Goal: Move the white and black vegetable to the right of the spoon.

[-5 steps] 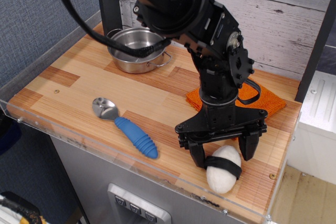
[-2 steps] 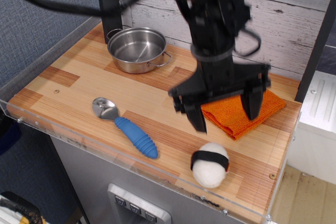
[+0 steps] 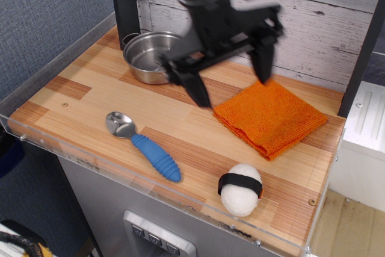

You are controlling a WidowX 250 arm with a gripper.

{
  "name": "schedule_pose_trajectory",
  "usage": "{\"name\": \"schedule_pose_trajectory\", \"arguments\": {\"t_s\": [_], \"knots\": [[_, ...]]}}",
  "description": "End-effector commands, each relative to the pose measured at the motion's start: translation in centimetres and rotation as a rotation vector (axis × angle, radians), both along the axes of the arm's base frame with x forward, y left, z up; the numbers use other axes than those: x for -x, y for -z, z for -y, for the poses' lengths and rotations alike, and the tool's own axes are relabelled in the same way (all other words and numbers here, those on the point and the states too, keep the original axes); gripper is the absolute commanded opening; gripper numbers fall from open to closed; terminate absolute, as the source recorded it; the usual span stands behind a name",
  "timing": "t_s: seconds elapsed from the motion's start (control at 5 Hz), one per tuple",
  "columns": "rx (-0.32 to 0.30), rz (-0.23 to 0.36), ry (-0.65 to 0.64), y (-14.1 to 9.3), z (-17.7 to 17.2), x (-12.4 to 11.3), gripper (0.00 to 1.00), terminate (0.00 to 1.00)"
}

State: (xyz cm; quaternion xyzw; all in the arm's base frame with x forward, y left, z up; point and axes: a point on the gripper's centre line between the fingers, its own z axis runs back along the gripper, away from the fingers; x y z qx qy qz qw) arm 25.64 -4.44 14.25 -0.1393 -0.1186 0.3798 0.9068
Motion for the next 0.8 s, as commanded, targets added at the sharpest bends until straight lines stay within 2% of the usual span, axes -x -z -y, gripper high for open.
{"name": "schedule_pose_trajectory", "arguments": {"t_s": [0.0,0.4,0.6], "knots": [[0.006,0.063,-0.014,-2.70,-1.62,1.50,1.00,0.00],[0.006,0.063,-0.014,-2.70,-1.62,1.50,1.00,0.00],[0.006,0.063,-0.014,-2.70,-1.62,1.50,1.00,1.00]]}}
